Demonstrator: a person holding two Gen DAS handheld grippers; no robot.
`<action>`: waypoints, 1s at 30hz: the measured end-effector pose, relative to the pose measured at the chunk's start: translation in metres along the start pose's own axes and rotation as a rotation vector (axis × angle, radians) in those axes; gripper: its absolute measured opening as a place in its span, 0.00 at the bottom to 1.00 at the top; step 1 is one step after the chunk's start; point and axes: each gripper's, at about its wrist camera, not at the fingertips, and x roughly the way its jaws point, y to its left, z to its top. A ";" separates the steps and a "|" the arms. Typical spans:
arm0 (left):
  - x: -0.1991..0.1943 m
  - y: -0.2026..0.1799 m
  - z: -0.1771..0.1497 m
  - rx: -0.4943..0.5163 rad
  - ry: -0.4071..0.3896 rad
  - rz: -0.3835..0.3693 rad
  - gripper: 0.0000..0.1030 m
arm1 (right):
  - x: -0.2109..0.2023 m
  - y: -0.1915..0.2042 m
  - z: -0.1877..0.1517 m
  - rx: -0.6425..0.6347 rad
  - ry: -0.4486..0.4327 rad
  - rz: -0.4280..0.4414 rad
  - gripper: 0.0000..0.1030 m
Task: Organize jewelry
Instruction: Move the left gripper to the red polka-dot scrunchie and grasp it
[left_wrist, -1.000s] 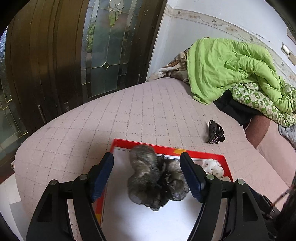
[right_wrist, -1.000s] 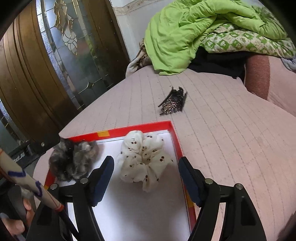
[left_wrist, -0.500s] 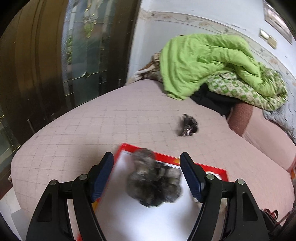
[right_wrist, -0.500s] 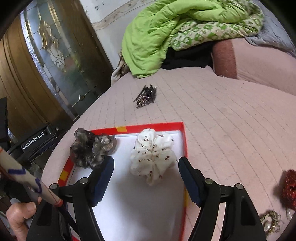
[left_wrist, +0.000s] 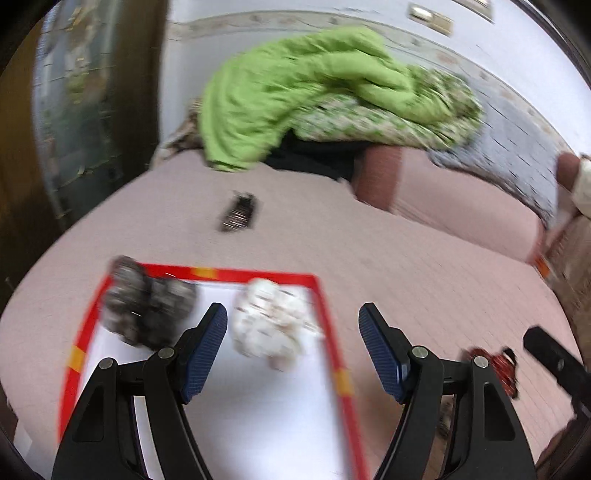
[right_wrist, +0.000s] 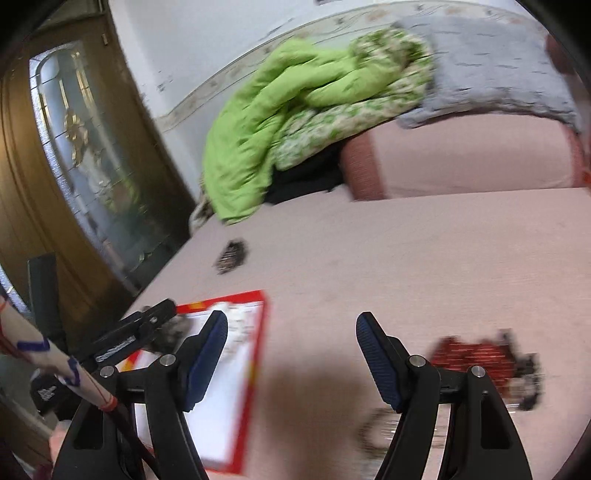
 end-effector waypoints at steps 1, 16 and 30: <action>0.000 -0.011 -0.003 0.015 0.012 -0.021 0.71 | -0.010 -0.015 0.000 0.002 -0.009 -0.024 0.74; 0.020 -0.116 -0.038 0.168 0.165 -0.217 0.71 | -0.082 -0.171 -0.013 0.195 -0.040 -0.187 0.74; 0.110 -0.206 -0.064 0.156 0.463 -0.348 0.61 | -0.094 -0.213 -0.017 0.360 -0.033 -0.118 0.74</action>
